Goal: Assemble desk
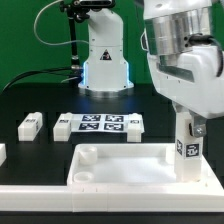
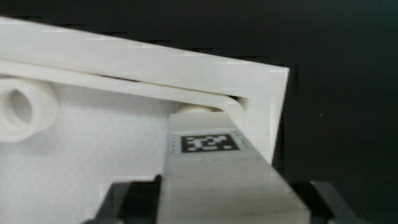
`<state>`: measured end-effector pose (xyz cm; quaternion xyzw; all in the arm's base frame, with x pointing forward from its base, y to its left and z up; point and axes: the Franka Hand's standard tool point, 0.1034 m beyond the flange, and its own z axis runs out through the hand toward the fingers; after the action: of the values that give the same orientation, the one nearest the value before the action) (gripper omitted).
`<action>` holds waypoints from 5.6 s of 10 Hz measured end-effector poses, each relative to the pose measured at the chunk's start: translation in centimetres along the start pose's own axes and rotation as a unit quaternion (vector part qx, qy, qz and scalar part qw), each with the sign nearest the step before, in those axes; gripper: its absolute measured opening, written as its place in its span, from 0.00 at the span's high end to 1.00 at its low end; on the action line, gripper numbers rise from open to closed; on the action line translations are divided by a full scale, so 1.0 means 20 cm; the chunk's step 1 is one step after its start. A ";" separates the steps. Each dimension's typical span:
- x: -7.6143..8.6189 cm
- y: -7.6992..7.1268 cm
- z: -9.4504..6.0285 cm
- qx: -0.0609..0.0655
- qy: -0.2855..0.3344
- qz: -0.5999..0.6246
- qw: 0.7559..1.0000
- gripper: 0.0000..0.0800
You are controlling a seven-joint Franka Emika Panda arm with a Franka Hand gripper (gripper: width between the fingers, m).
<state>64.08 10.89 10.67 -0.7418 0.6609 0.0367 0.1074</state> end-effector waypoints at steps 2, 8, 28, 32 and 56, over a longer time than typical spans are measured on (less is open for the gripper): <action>0.00 0.00 0.01 0.004 -0.007 0.063 0.998 0.63; -0.02 0.00 0.01 0.005 -0.010 0.191 0.982 0.63; -0.14 -0.01 -0.22 0.032 -0.019 0.150 0.988 0.19; -0.18 0.10 -0.22 0.027 -0.012 -0.005 1.000 0.19; 0.13 0.84 0.09 -0.080 -0.007 -0.674 0.734 0.19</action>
Offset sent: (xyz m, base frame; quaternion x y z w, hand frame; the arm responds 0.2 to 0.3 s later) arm 0.0005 0.0037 0.0016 -0.0044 -0.0022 0.2059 0.9786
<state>47.94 6.92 6.45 -0.9985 -0.0183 0.0130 0.0489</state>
